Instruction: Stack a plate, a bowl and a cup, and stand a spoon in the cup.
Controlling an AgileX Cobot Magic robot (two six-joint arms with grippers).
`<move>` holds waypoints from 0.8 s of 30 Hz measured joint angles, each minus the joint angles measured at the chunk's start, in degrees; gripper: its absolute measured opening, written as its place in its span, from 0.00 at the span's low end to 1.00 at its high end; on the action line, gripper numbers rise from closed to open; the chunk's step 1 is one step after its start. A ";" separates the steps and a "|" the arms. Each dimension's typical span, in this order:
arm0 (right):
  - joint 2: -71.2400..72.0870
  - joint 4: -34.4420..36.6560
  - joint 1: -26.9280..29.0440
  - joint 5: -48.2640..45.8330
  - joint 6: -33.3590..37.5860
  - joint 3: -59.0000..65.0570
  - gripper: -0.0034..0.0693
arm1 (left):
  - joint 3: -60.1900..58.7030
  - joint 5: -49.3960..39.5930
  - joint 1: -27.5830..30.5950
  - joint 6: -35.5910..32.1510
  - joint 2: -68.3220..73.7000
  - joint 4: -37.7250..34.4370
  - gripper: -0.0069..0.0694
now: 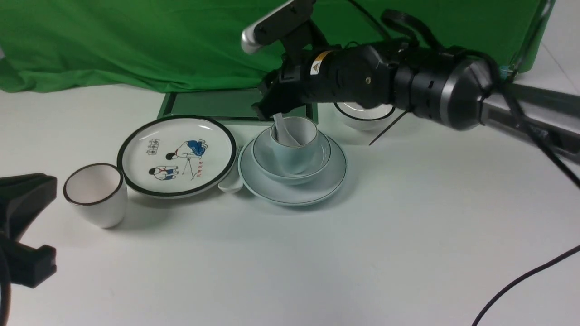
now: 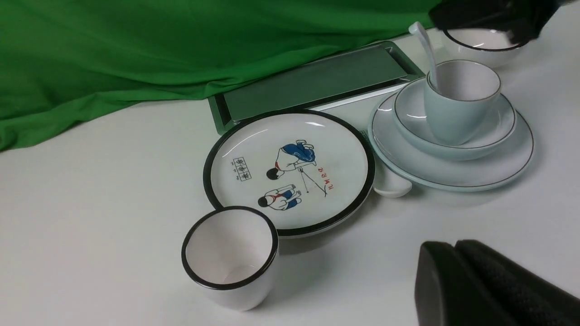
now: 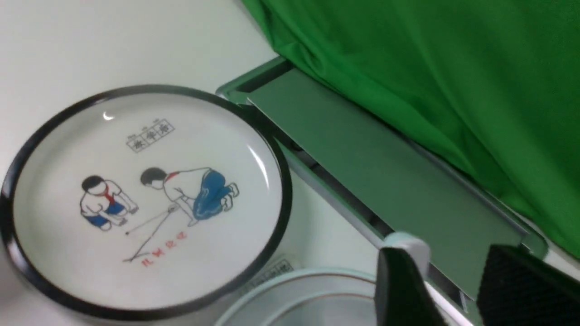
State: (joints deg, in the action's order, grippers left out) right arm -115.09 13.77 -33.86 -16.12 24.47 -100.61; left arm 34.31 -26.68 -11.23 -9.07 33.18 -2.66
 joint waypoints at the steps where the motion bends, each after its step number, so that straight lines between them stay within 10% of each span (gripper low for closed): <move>1: 2.08 -0.86 0.47 -2.13 0.04 0.08 0.36 | 0.00 0.06 0.00 0.00 0.00 0.00 0.04; 8: 24.66 -13.77 5.51 -18.37 -0.21 -0.03 0.08 | 0.00 0.85 0.00 0.00 0.00 0.20 0.05; 17: 48.24 -21.61 14.39 -29.54 -9.88 6.59 0.06 | 0.00 0.89 0.00 0.00 0.00 0.86 0.05; 24: 68.51 -19.85 14.62 -17.58 -12.92 40.10 0.07 | 0.00 0.91 0.00 0.00 0.00 1.45 0.05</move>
State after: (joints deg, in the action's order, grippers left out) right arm -46.58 -6.08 -19.24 -33.71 11.55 -60.51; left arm 34.31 -25.77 -11.23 -9.07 33.18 -1.20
